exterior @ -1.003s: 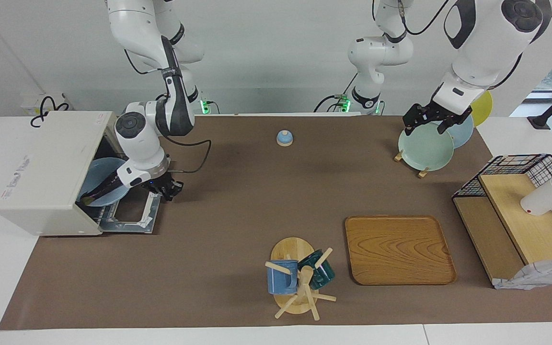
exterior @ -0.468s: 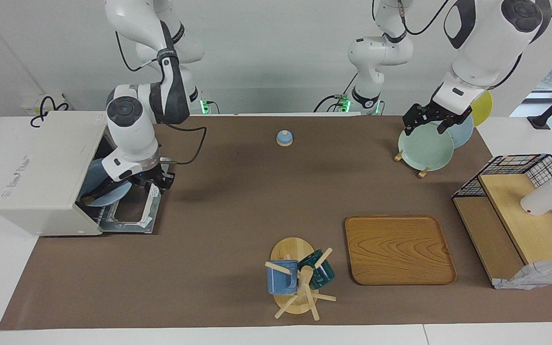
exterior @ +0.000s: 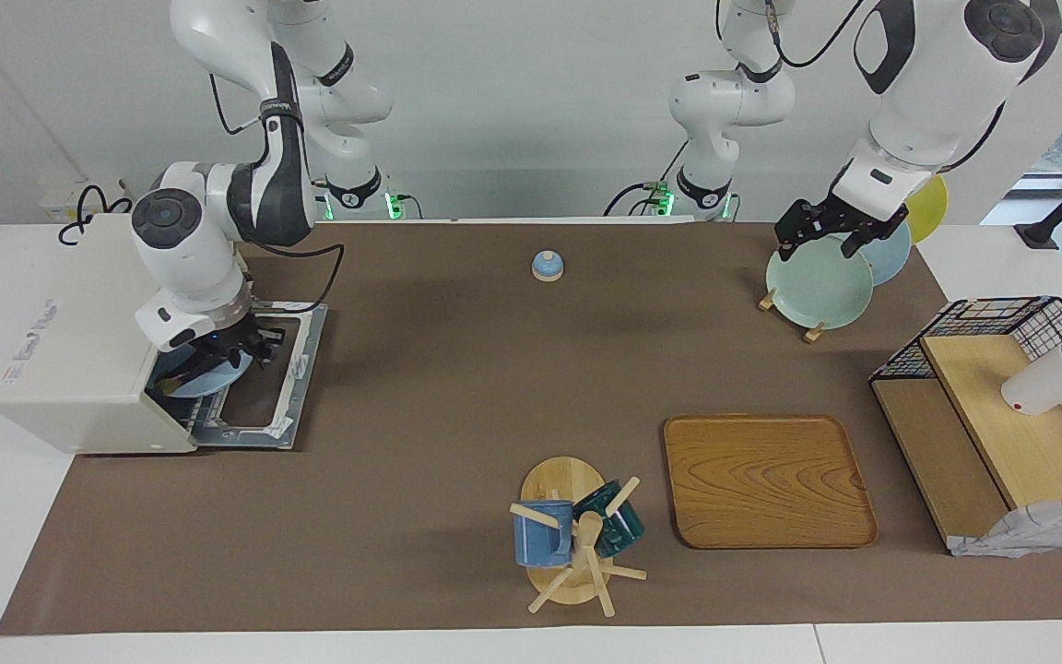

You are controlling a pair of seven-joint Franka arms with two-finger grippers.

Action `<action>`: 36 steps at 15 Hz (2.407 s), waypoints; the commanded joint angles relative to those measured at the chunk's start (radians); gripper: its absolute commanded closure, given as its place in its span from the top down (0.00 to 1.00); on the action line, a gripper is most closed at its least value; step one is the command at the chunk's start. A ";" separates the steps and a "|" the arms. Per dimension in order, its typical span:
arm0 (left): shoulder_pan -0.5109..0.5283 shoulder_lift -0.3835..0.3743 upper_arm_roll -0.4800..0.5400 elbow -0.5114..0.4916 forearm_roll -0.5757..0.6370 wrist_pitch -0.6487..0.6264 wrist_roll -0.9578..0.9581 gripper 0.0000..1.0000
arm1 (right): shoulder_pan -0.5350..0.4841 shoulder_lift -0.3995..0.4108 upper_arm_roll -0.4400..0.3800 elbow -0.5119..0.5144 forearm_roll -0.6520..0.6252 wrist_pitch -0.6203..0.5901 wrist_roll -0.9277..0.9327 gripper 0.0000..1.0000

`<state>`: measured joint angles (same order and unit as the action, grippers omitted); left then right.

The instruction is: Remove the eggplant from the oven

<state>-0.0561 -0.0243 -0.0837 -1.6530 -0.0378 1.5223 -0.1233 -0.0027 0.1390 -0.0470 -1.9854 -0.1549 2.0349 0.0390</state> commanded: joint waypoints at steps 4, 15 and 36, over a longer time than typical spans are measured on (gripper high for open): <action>0.007 -0.003 -0.002 0.007 0.016 -0.013 0.005 1.00 | -0.023 -0.030 0.006 -0.061 -0.008 0.039 -0.074 0.36; 0.007 -0.003 -0.002 0.007 0.016 -0.013 0.005 1.00 | -0.023 -0.036 0.006 -0.053 -0.008 -0.004 -0.074 0.38; 0.007 -0.003 -0.004 0.007 0.016 -0.013 0.007 1.00 | -0.046 -0.058 -0.001 -0.122 0.000 0.042 -0.126 0.00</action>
<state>-0.0561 -0.0243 -0.0836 -1.6530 -0.0378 1.5223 -0.1233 -0.0387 0.1120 -0.0517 -2.0767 -0.1542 2.0627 -0.0317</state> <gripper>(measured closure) 0.000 0.841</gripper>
